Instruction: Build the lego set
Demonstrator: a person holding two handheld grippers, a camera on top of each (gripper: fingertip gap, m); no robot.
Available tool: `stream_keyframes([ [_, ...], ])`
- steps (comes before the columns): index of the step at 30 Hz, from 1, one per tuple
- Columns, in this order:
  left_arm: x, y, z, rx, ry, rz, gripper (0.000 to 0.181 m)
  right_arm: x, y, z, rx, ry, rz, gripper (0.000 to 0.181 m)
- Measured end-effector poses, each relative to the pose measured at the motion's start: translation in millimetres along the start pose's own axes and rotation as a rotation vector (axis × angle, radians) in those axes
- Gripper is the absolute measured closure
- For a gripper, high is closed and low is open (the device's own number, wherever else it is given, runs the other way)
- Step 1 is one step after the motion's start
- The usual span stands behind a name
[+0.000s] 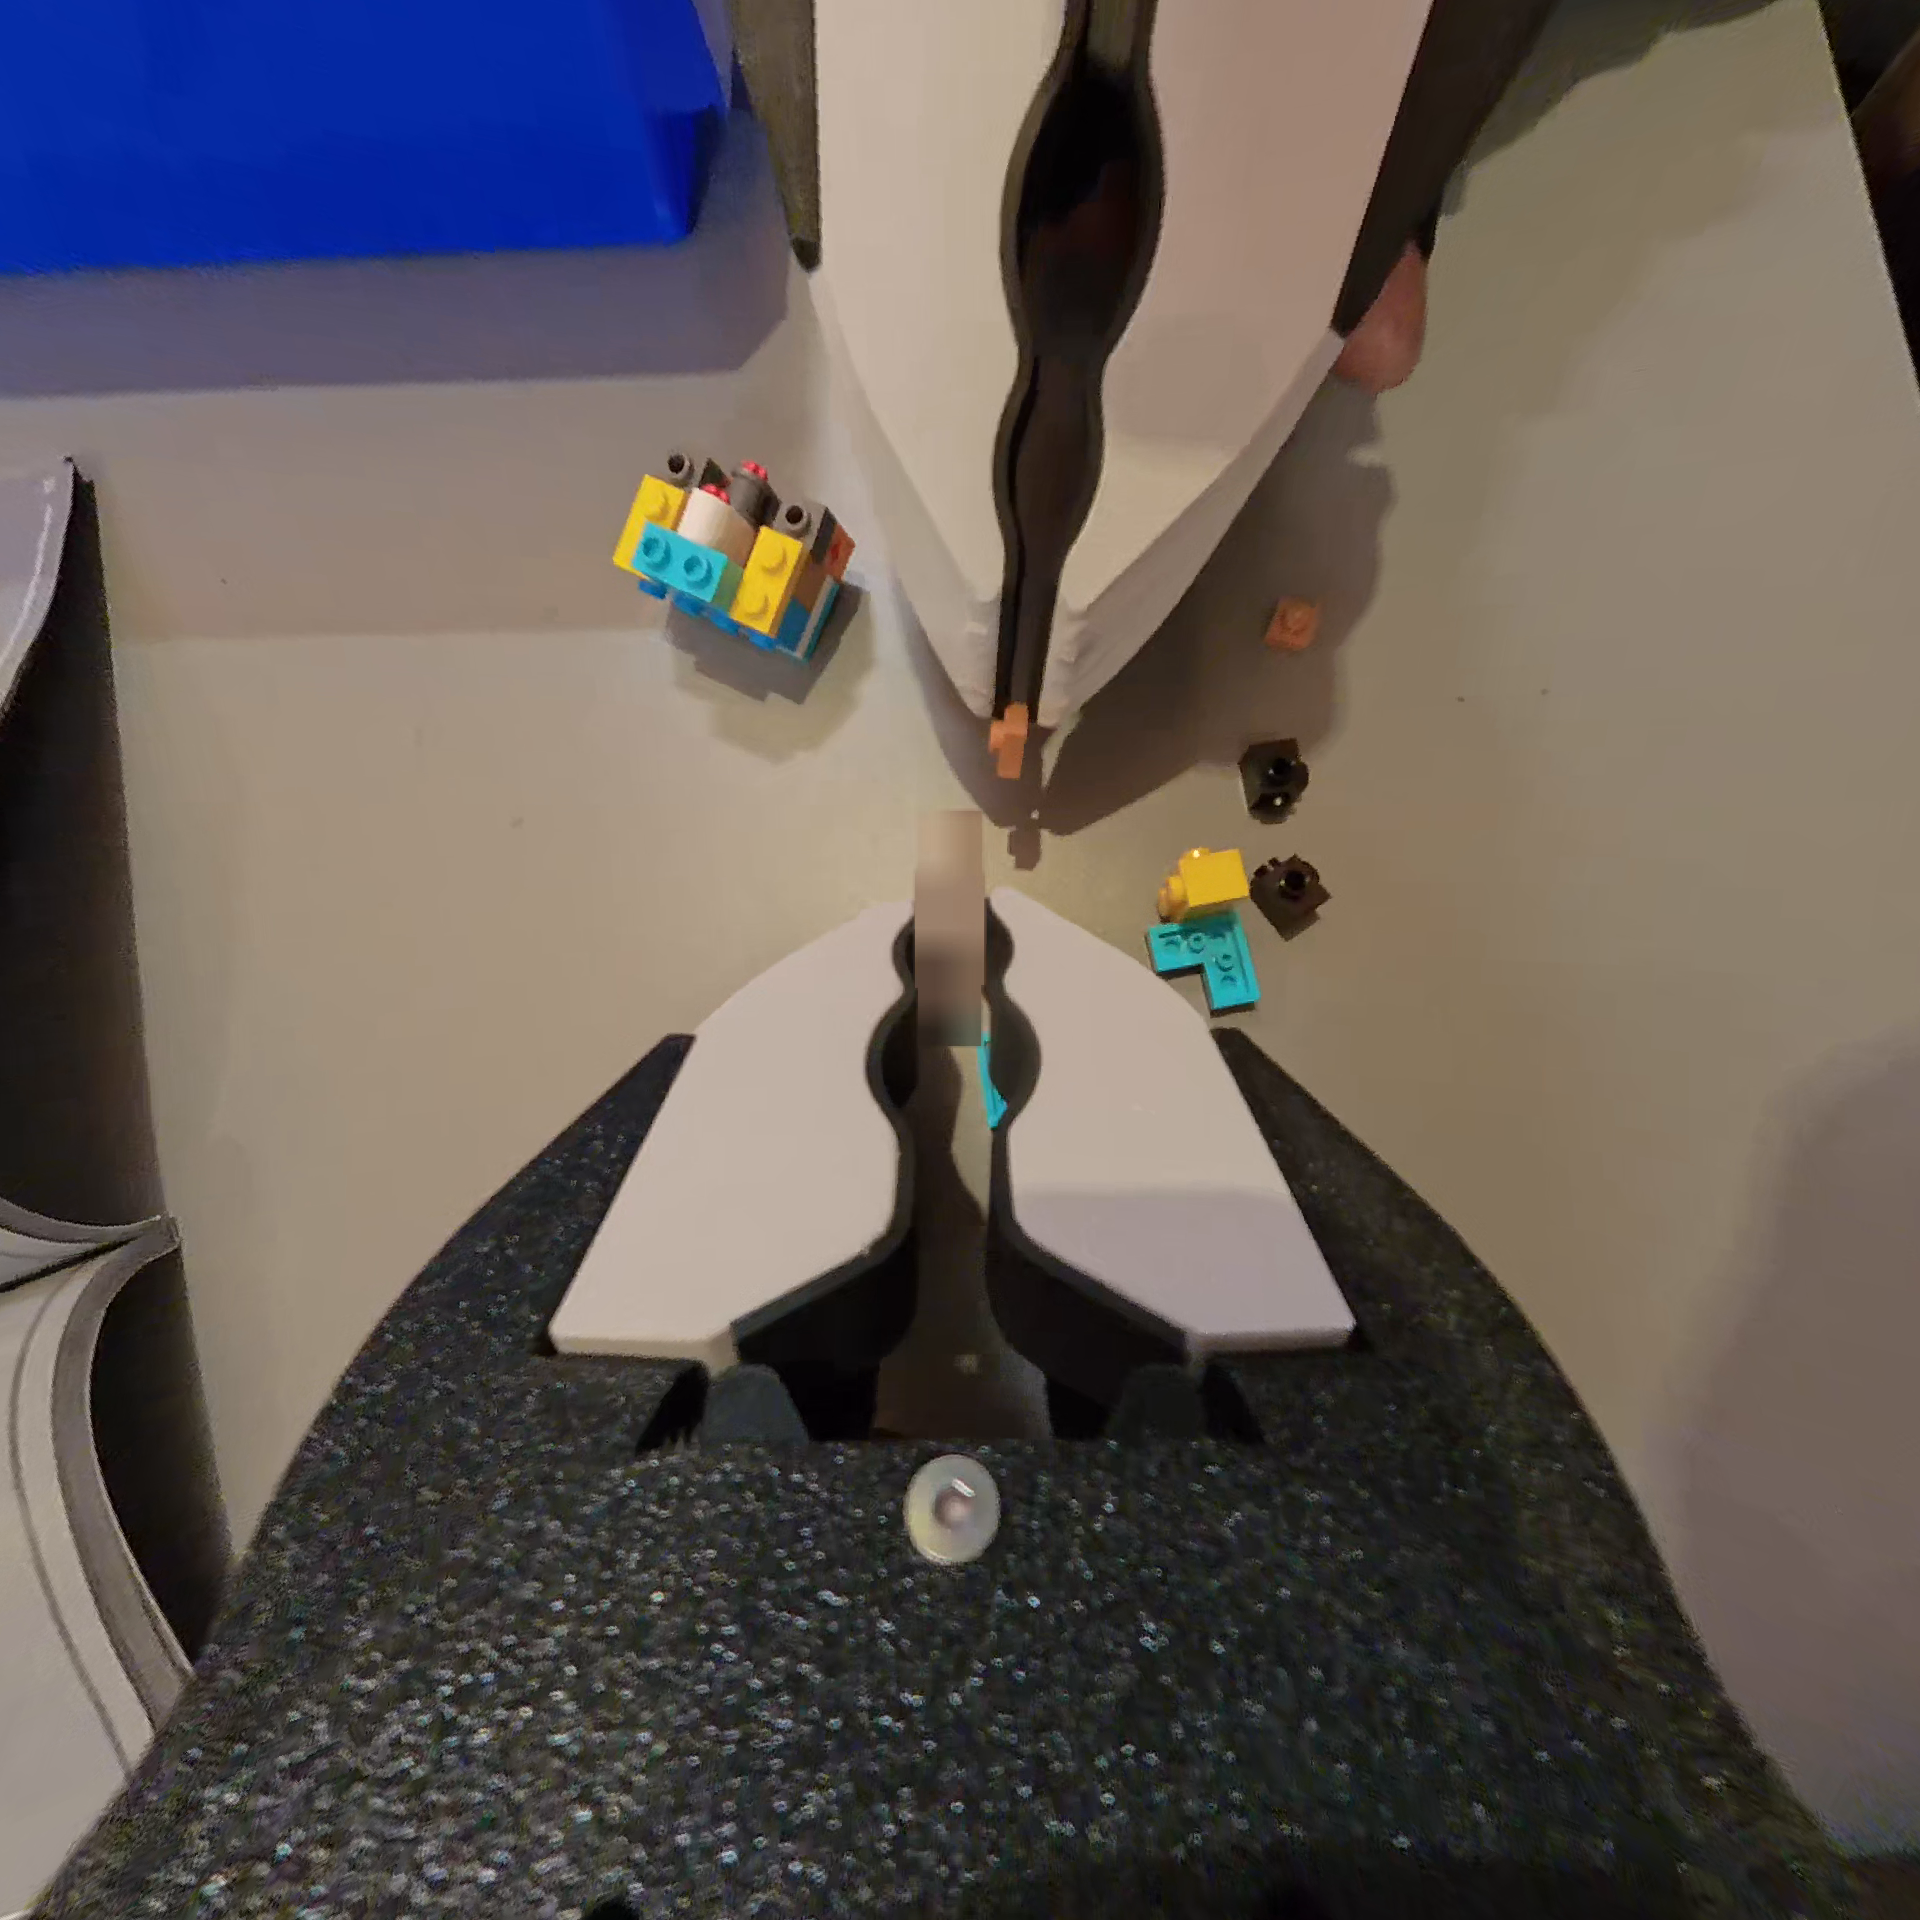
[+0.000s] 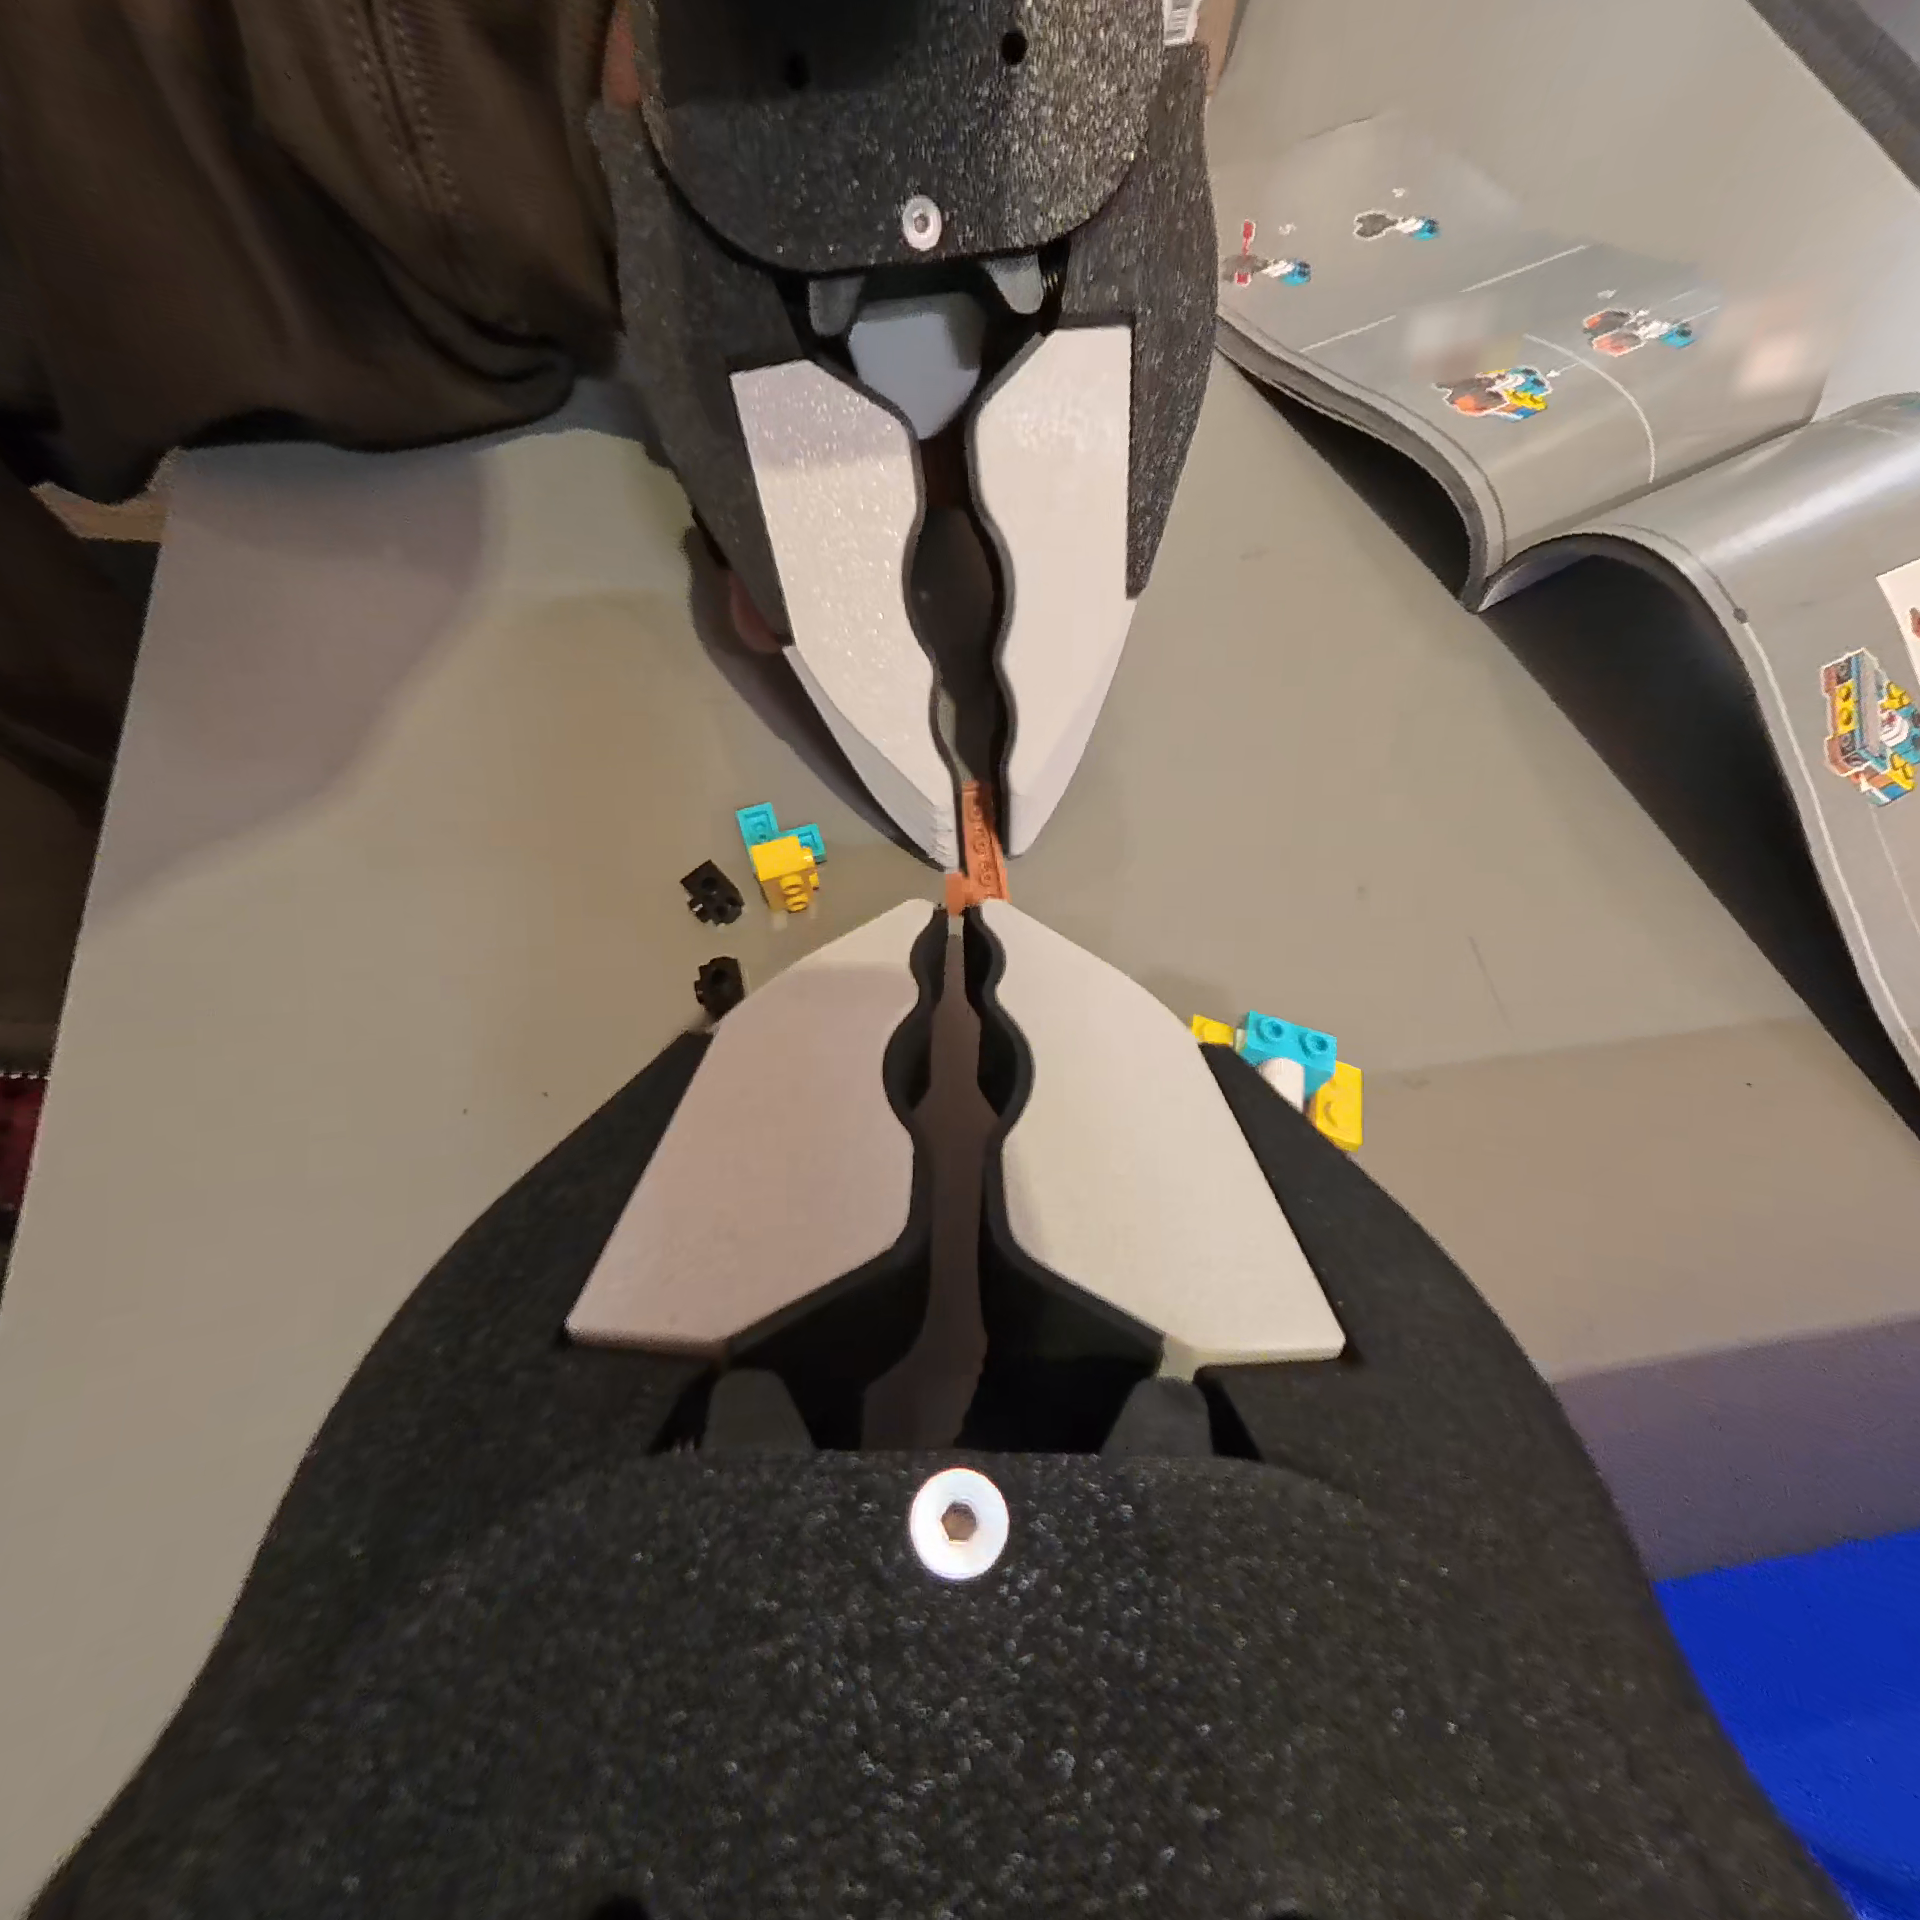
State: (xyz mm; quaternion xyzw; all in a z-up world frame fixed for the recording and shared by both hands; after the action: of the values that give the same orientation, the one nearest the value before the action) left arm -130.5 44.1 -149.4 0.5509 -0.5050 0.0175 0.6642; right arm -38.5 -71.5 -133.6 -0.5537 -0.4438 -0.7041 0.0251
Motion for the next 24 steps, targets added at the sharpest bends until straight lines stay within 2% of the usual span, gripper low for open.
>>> stream_keyframes([
  [10, 2.2, 2.0, -0.6, 0.013, 0.002, 0.028, 0.173, -1.3, 0.5, 1.6, -0.005, -0.009, -0.007, 0.178],
  [15, 3.0, 0.3, 2.0, 0.04, -0.051, 0.014, 0.173, -2.9, 0.2, 2.0, 0.003, -0.023, -0.019, 0.178],
  [24, 1.2, 9.0, -1.5, 0.024, -0.004, 0.048, 0.163, -3.9, 2.7, 4.0, -0.01, -0.028, -0.016, 0.178],
])
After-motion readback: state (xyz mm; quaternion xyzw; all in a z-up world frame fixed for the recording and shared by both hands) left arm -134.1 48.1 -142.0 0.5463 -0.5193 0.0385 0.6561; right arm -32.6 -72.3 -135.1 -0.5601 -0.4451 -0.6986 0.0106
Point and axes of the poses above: each gripper's, where its closed fingertips meet, y back along the fingers, x out of its top, z = x × y across the jaws, the point moved 9 cm from there along y, back along the fingers, and after that the axes turned 5 degrees about x, right-handed, at the moved point
